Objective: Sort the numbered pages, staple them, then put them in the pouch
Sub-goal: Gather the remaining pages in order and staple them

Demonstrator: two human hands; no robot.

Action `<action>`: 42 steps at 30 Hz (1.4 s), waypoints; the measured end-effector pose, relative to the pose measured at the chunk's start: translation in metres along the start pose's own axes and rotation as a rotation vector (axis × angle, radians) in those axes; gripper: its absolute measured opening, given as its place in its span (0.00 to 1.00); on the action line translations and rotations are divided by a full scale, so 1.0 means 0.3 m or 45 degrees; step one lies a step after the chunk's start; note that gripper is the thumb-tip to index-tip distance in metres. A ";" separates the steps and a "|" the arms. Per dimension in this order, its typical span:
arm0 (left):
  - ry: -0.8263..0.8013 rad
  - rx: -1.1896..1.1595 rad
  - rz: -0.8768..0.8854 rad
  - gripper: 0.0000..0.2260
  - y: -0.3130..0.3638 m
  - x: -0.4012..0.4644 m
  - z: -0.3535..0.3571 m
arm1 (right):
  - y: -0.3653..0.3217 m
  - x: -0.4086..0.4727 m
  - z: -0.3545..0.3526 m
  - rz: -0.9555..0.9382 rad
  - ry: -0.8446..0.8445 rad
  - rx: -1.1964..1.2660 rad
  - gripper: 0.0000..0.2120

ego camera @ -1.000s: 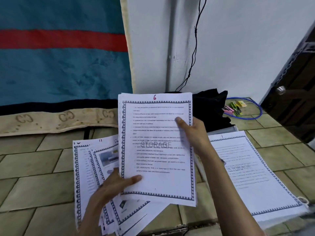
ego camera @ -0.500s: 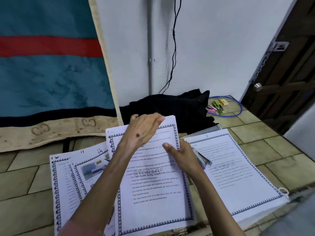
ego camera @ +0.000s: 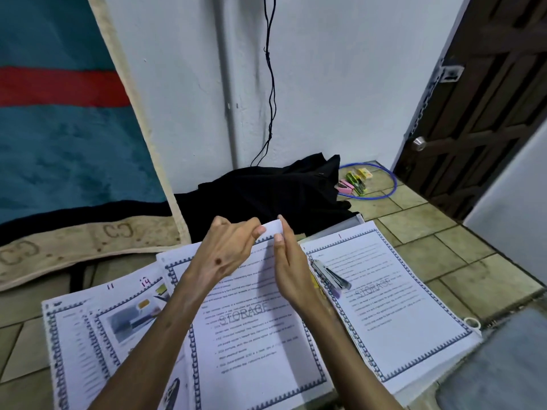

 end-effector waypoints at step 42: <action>-0.002 -0.177 -0.140 0.12 -0.062 0.013 0.058 | 0.156 0.089 -0.120 0.468 0.007 0.238 0.10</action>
Point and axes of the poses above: each hand's wrist, its own x-axis towards the middle knuckle, its own z-axis out of the palm, y = z × x, the point moved 7 cm from there along x, towards the middle knuckle, and after that the axes turned 2 degrees about x, right-handed, at the moved point
